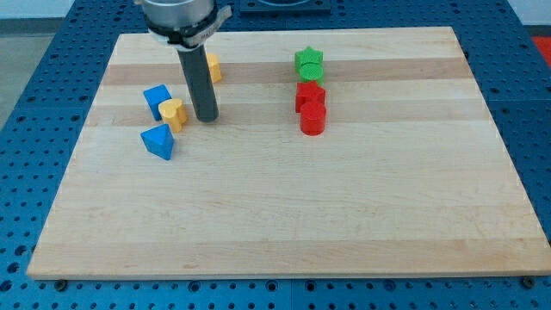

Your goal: Move the cube to the top right side of the heart

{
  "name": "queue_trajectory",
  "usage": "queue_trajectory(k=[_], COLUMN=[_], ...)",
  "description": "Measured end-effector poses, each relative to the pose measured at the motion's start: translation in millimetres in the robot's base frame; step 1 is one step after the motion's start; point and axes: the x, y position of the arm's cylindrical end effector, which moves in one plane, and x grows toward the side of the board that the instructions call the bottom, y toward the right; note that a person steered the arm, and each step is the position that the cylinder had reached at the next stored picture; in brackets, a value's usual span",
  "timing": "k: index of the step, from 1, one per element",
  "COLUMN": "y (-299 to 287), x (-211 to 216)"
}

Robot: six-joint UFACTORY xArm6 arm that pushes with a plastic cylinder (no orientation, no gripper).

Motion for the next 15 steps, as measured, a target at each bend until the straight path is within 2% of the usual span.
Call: queue_trajectory(k=[1, 4, 7, 10, 15], y=[0, -45, -101, -104, -84], x=[-28, -60, -61, -35, -30])
